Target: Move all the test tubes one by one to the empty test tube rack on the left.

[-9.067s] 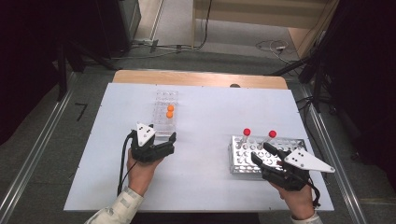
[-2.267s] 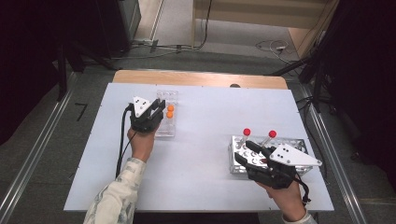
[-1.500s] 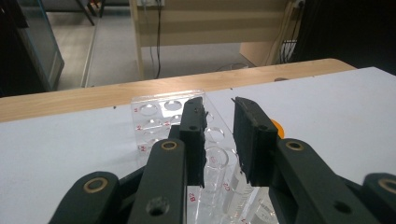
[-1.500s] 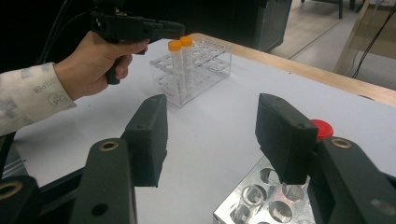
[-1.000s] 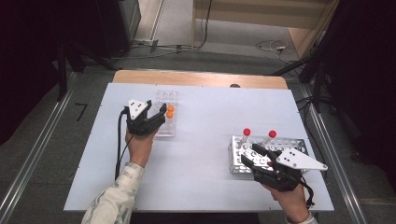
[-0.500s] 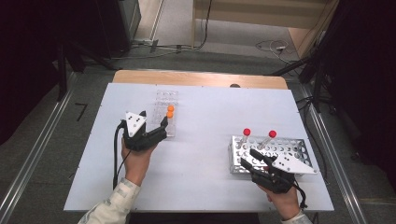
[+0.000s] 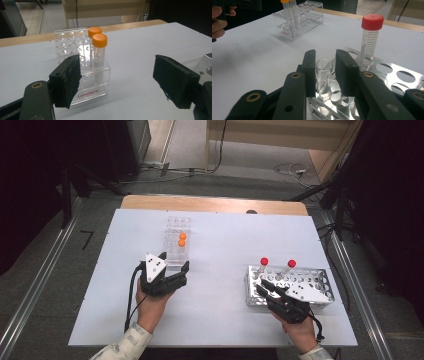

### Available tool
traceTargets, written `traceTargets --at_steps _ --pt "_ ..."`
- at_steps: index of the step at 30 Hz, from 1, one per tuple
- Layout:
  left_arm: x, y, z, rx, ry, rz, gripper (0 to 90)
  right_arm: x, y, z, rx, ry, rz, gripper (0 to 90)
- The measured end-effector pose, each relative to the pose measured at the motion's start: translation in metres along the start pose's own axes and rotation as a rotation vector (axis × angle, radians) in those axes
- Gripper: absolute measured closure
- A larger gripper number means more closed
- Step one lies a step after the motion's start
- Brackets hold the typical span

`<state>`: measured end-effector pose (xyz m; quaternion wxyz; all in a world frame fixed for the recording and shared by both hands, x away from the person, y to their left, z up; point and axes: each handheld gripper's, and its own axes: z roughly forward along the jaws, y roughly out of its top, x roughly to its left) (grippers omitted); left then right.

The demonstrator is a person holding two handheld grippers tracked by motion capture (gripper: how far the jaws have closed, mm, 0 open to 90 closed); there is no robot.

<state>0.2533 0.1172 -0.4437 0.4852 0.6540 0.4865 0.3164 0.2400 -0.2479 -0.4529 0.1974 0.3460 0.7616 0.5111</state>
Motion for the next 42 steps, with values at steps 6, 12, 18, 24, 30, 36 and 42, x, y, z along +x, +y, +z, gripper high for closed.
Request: traceTargets --at_steps 6,12,18,24,30,36,42 --pt "-0.005 0.0 0.0 0.002 -0.025 0.01 23.1 0.001 0.0 0.0 0.002 0.001 -0.008 72.8" --pt "-0.006 0.001 -0.001 0.001 -0.038 0.008 23.2 0.001 0.003 -0.002 -0.001 0.0 -0.009 73.4" --pt "-0.009 0.002 -0.002 -0.006 -0.053 0.011 23.3 0.001 0.015 -0.009 -0.026 -0.006 -0.006 73.5" --pt "-0.014 0.002 -0.002 -0.003 -0.077 0.016 23.3 0.002 0.036 -0.024 -0.07 -0.015 -0.006 73.7" --pt "-0.023 0.006 -0.007 -0.019 -0.111 0.022 23.3 0.004 0.053 -0.03 -0.106 -0.014 -0.015 73.7" --pt "-0.032 0.008 -0.011 -0.028 -0.147 0.041 23.5 0.017 0.068 -0.018 -0.11 0.024 -0.046 73.8" --pt "-0.038 0.009 -0.013 -0.034 -0.174 0.054 23.5 0.03 0.077 0.01 -0.091 0.058 -0.056 73.8"
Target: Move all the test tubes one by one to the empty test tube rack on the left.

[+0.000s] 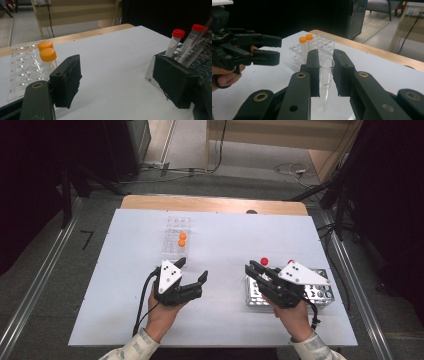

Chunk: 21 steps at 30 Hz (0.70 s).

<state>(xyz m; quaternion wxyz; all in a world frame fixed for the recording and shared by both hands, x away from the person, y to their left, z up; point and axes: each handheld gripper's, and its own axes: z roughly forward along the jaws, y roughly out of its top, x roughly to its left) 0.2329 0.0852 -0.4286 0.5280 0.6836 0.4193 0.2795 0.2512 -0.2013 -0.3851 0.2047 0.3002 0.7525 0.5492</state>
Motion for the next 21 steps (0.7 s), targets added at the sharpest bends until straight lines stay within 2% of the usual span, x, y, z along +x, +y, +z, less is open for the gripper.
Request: traceTargets --at_steps 4,10,17,21 --pt "-0.002 0.0 0.0 0.003 -0.017 0.007 23.5 0.006 0.002 0.021 0.019 0.018 -0.004 73.8" --pt "-0.009 -0.002 0.002 -0.003 -0.074 0.042 29.1 0.015 0.005 0.049 0.042 0.043 -0.001 73.7" --pt "-0.014 -0.003 0.001 -0.007 -0.12 0.078 46.6 0.031 0.007 0.071 0.063 0.082 -0.008 73.7" --pt "-0.013 -0.004 0.002 0.001 -0.124 0.088 53.1 0.041 0.006 0.078 0.071 0.105 -0.015 73.7"
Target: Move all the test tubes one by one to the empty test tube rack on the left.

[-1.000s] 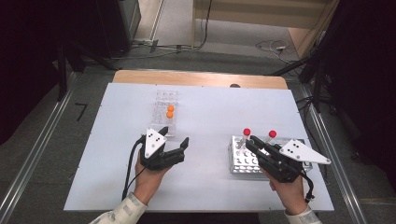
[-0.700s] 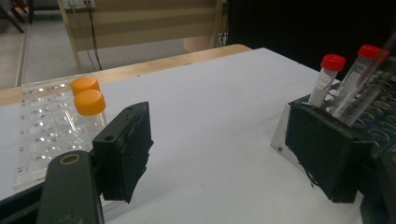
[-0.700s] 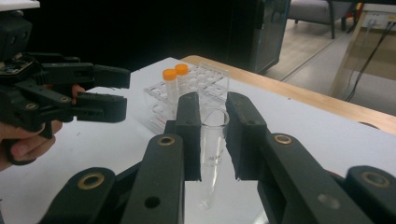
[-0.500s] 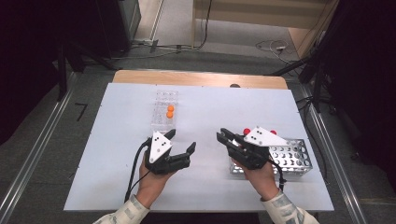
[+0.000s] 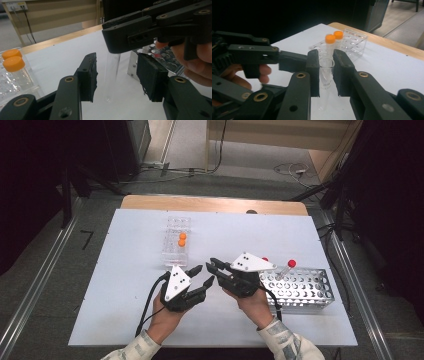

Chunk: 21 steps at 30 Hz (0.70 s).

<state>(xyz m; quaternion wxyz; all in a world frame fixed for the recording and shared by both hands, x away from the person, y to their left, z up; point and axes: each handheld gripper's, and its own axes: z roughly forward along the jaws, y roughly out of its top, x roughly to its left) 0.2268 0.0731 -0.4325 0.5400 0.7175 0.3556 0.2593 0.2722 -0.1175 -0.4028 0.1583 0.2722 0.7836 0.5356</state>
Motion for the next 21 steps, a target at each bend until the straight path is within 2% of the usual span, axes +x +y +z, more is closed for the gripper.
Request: traceTargets --at_steps 6,21 --pt "0.001 -0.001 0.0 0.012 0.012 0.022 61.1 0.009 0.002 0.004 -0.001 0.024 -0.013 73.7" --pt "0.004 -0.001 -0.001 0.002 0.036 0.016 74.3 0.015 0.004 0.005 -0.002 0.041 -0.01 73.6"
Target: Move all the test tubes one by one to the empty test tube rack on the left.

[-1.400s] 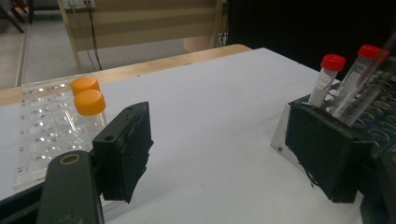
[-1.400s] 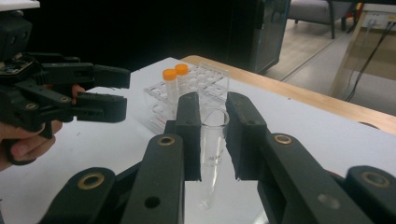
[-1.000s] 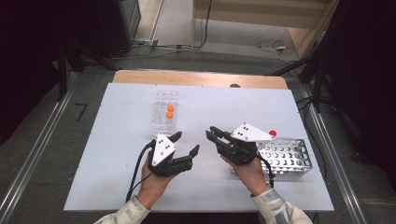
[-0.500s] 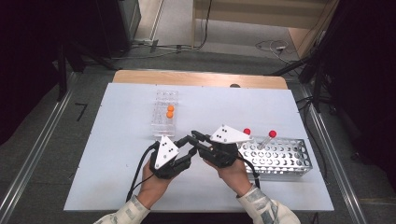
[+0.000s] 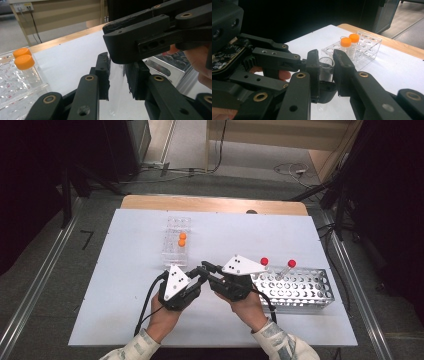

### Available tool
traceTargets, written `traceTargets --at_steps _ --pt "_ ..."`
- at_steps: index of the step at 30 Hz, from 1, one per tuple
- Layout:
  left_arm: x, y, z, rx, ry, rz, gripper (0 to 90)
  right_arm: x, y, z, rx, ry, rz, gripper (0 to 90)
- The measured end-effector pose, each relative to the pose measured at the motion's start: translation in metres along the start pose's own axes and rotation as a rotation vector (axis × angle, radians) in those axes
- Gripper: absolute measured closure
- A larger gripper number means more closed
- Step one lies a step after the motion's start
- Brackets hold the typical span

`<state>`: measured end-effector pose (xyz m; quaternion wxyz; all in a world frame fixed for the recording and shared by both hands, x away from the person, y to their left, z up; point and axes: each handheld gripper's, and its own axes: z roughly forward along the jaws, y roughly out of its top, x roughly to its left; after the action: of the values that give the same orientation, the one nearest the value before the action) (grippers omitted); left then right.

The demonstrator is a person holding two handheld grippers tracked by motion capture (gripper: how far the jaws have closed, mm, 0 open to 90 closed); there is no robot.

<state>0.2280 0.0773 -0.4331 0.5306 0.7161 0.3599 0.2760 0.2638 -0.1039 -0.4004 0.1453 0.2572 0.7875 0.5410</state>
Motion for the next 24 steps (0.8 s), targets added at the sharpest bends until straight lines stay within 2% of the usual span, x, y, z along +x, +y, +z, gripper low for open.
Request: traceTargets --at_steps 7,10,12,15,18,22,24 --pt "0.0 0.0 -0.001 -0.003 -0.005 0.001 76.2 0.0 0.001 -0.001 -0.002 0.006 0.003 72.7" --pt "0.003 0.0 0.0 -0.001 -0.002 -0.018 76.5 -0.001 0.002 -0.003 -0.012 0.028 0.01 59.8" --pt "0.008 0.001 -0.001 -0.005 0.003 -0.033 76.5 -0.003 0.005 -0.01 -0.033 0.043 0.001 54.3" --pt "0.019 0.005 -0.005 -0.023 0.028 -0.065 76.5 -0.008 0.008 -0.025 -0.058 0.05 -0.002 48.4" --pt "0.035 0.01 -0.009 -0.04 0.06 -0.109 76.5 -0.012 0.005 -0.043 -0.063 0.036 -0.006 45.9" --pt "0.053 0.017 -0.014 -0.064 0.116 -0.134 76.4 -0.019 -0.006 -0.064 -0.055 0.01 -0.008 45.4" --pt "0.061 0.021 -0.015 -0.07 0.143 -0.133 76.4 -0.023 -0.012 -0.074 -0.05 0.002 0.001 45.2"
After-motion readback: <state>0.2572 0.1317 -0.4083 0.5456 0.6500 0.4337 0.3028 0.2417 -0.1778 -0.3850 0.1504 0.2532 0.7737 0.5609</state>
